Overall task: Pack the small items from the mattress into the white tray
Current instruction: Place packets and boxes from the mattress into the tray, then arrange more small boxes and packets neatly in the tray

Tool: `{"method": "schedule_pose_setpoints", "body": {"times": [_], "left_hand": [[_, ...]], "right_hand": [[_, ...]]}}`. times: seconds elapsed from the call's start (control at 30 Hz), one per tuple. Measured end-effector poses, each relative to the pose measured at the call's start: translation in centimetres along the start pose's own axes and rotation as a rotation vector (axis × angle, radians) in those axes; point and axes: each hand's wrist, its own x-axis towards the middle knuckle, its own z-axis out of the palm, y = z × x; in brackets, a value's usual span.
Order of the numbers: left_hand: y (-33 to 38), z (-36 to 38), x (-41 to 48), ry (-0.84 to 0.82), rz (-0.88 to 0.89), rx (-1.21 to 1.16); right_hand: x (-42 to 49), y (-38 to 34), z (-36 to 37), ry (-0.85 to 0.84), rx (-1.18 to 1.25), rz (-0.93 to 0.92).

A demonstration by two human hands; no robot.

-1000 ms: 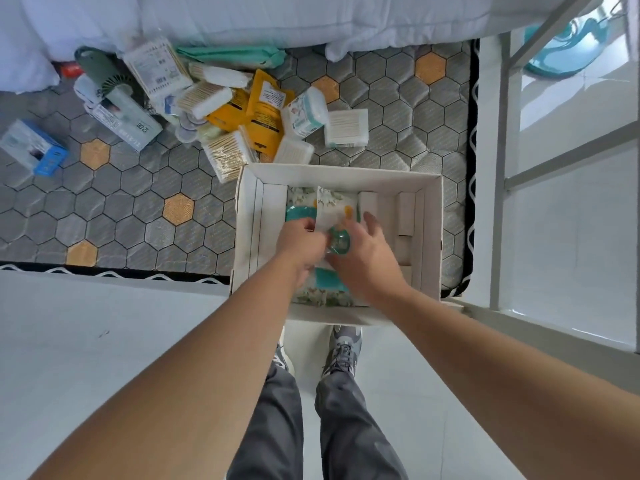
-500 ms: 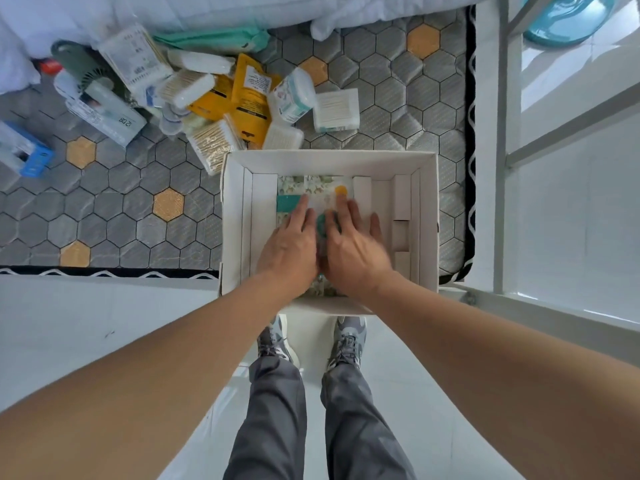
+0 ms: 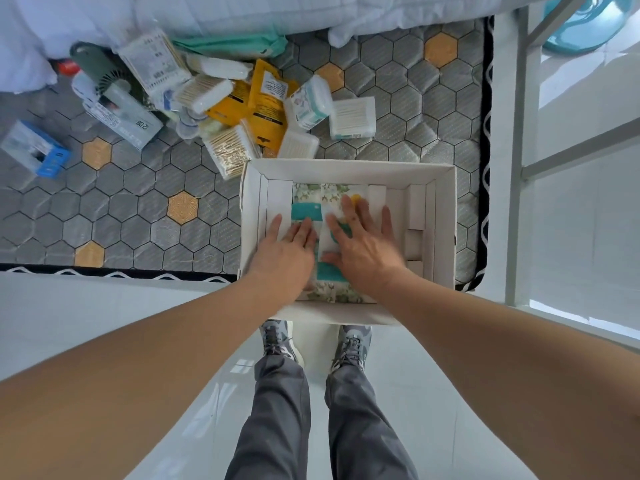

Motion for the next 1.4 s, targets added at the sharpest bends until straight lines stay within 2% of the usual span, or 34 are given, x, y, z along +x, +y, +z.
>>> {"method": "schedule_pose_setpoints", "body": {"times": [0.33,0.47,0.63,0.73,0.8,0.87,0.93,1.0,1.03,1.07,1.13,1.2,1.27,1.4], "left_hand": [[2.5,-1.7,1.0,-0.199,-0.073,0.06],[1.8,-1.4,0.6,-0.193,-0.091,-0.075],[-0.6,-2.4,0.1,-0.156,0.019,-0.248],[-2.0,-4.9,-0.7,0.06,0.067,-0.36],[-3.5,-6.0,-1.3,0.202,0.079,-0.562],[-5.5,-5.8,-1.6,0.399,0.088,-0.767],[-8.3,-5.0,-1.7,0.693,0.026,-0.887],[-12.0,-4.2,-2.1,0.858,-0.143,-0.911],[-14.0,-3.5,-2.2,0.814,-0.229,-0.902],[-16.1,-2.5,-2.3,0.676,-0.307,-0.886],[-19.8,0.4,-2.8,0.299,-0.431,-0.851],[-22.1,3.7,-4.1,0.028,-0.466,-0.829],[-23.2,6.9,-5.6,-0.084,-0.484,-0.793],[-24.2,10.4,-6.9,-0.082,-0.503,-0.781]], "right_hand": [[0.6,-1.5,-0.5,-0.118,-0.027,0.046],[0.9,-1.4,-1.2,-0.138,0.086,0.07],[1.1,-1.7,-2.9,-0.143,0.133,0.11],[0.3,-2.6,-4.2,0.097,0.205,0.149],[-0.4,-3.2,-4.7,0.299,0.254,0.168],[-0.8,-3.7,-5.2,0.429,0.273,0.174],[-0.7,-4.1,-6.3,0.515,0.266,0.171],[-0.1,-4.5,-8.0,0.599,0.277,0.145],[0.4,-4.8,-9.0,0.638,0.287,0.127],[0.9,-5.2,-10.0,0.672,0.298,0.109],[2.1,-6.2,-12.0,0.708,0.308,0.075],[3.5,-7.5,-13.8,0.704,0.301,0.036],[4.9,-9.2,-15.3,0.656,0.292,-0.003],[7.3,-13.4,-17.2,0.419,0.255,-0.076]]}}
